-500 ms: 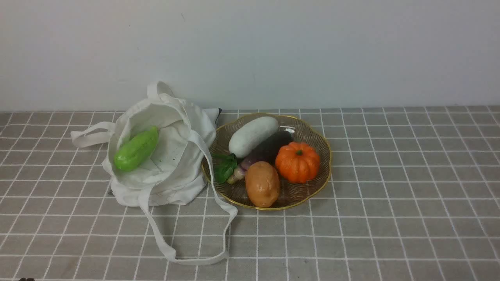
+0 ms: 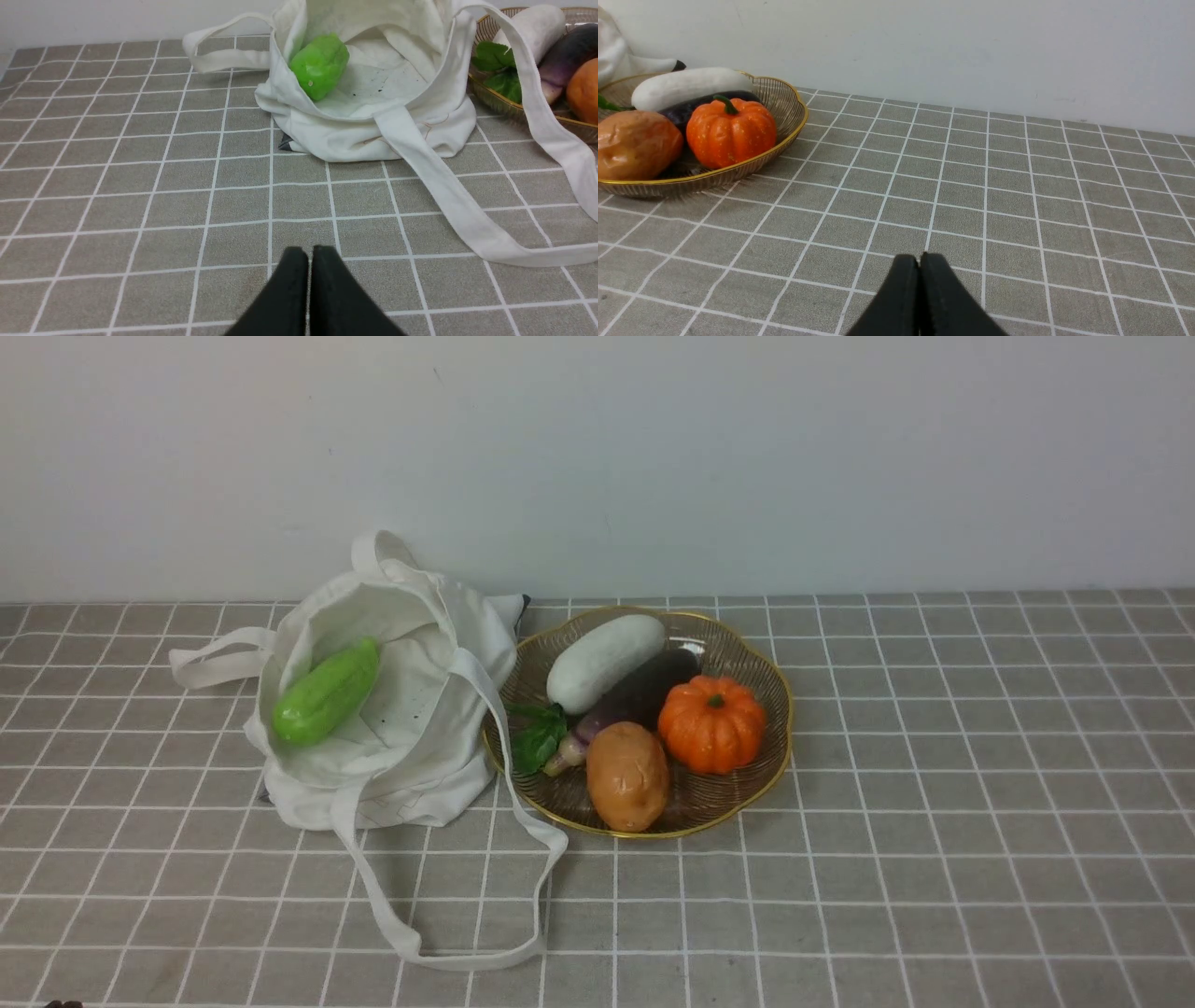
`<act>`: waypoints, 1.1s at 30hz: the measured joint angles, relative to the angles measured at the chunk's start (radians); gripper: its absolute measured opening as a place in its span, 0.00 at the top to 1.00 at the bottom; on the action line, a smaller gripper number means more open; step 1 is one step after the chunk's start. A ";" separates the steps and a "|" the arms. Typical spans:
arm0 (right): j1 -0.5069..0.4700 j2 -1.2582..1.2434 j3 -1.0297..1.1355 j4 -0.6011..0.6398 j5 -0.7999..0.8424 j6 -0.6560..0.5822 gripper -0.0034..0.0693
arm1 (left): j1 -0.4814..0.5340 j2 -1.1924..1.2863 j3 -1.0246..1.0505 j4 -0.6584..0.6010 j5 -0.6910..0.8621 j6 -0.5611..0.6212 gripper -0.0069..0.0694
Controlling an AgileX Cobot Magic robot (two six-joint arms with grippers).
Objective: Take vegetables from bag on grey coffee tablecloth place on plate.
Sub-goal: 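Reach into the cloth bag and grasp the green cucumber with the left gripper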
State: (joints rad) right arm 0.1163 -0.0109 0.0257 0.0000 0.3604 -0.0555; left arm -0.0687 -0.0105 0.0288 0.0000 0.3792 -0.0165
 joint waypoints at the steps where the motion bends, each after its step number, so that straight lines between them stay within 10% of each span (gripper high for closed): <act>1: 0.000 0.000 0.000 0.000 0.000 0.000 0.97 | 0.000 0.000 0.000 0.000 0.000 0.000 0.92; 14: 0.000 0.000 0.000 0.000 0.000 0.000 0.97 | 0.000 0.000 0.000 0.000 0.000 -0.002 0.92; 25: 0.000 0.000 0.000 0.000 0.000 0.000 0.97 | 0.000 0.000 0.001 -0.837 -0.083 -0.501 0.92; 33: 0.000 0.000 0.000 0.000 0.000 0.000 0.97 | 0.000 0.032 -0.134 -0.806 -0.070 -0.235 0.92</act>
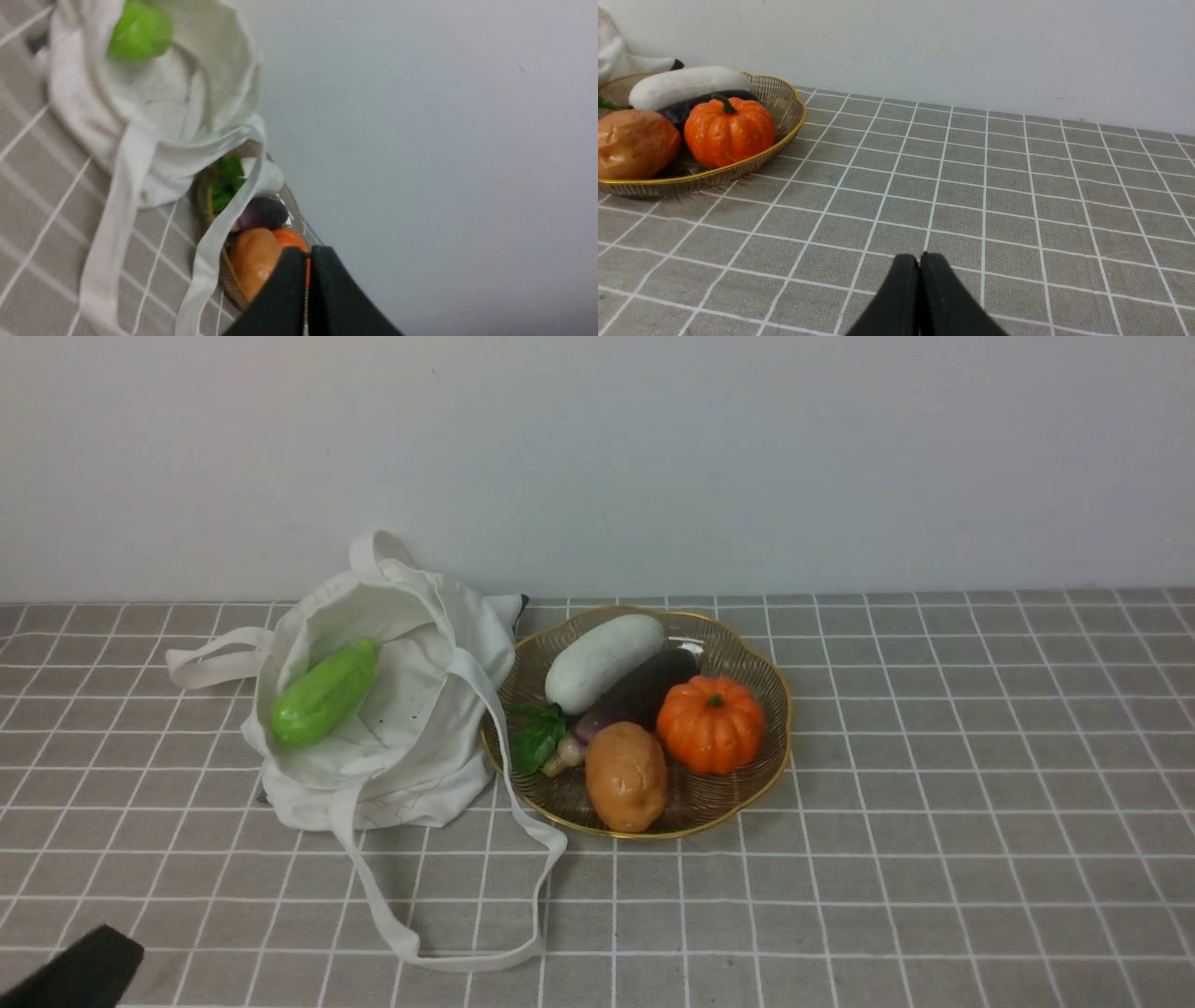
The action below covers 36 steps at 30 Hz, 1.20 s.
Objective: Take vegetables from bag on grey coffee tablecloth place on plate.
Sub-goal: 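Reach into the cloth bag and grasp the green cucumber with the left gripper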
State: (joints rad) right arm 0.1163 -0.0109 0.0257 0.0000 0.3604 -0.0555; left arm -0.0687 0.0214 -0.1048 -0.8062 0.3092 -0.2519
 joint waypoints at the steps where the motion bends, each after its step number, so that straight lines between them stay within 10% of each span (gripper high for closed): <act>1: 0.000 0.000 0.000 0.000 0.000 0.000 0.97 | 0.000 0.069 -0.091 0.040 0.048 0.053 0.92; 12: 0.000 0.000 0.000 0.000 0.000 0.000 0.97 | 0.000 1.009 -0.755 0.666 0.603 0.175 0.92; 26: 0.000 0.000 0.000 0.000 0.000 0.000 0.97 | -0.152 1.736 -1.331 0.846 0.753 0.145 0.91; 36: 0.000 0.000 0.000 0.000 0.000 0.000 0.97 | -0.174 2.104 -1.665 1.037 0.896 0.130 0.50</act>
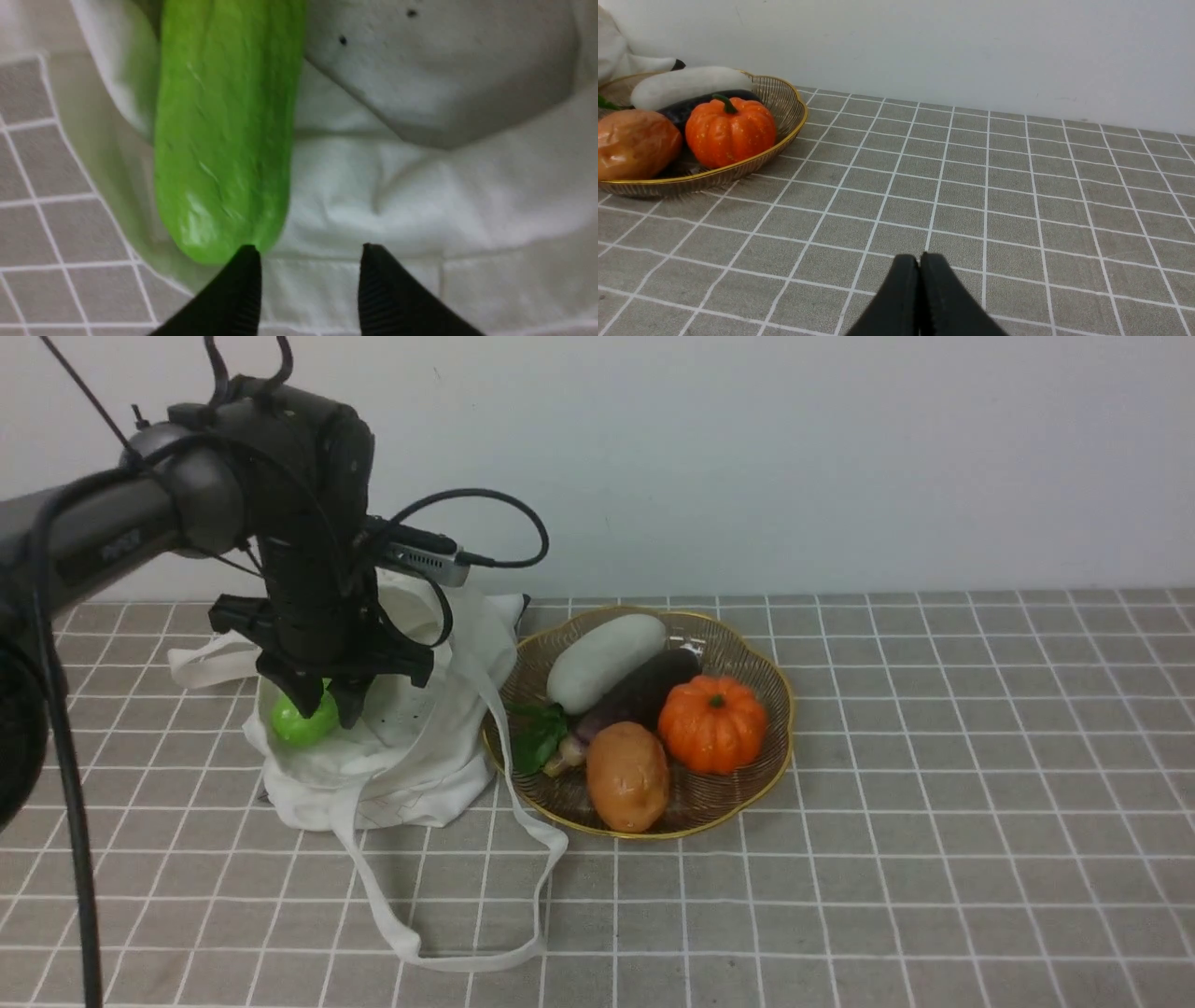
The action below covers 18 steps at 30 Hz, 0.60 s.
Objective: Take vegetables from bag on grey coffee tablecloth place on plate.
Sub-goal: 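Reach into the cloth bag and grasp the green cucumber with the left gripper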
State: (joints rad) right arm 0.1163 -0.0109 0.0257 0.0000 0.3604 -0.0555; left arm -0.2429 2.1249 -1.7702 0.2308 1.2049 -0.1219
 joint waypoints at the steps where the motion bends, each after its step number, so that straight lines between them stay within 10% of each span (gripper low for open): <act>1: 0.000 0.000 0.000 0.000 0.000 0.000 0.97 | -0.001 0.002 -0.003 0.010 0.000 0.000 0.49; 8: 0.000 0.000 0.000 0.000 0.000 0.000 0.97 | -0.010 0.029 -0.025 0.077 -0.064 -0.039 0.21; 18: 0.000 0.000 0.000 0.000 0.000 0.000 0.97 | -0.011 0.150 -0.025 0.195 -0.169 -0.084 0.25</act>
State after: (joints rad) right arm 0.1163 -0.0109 0.0257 0.0000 0.3604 -0.0555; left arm -0.2541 2.2754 -1.7952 0.4260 1.0361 -0.2058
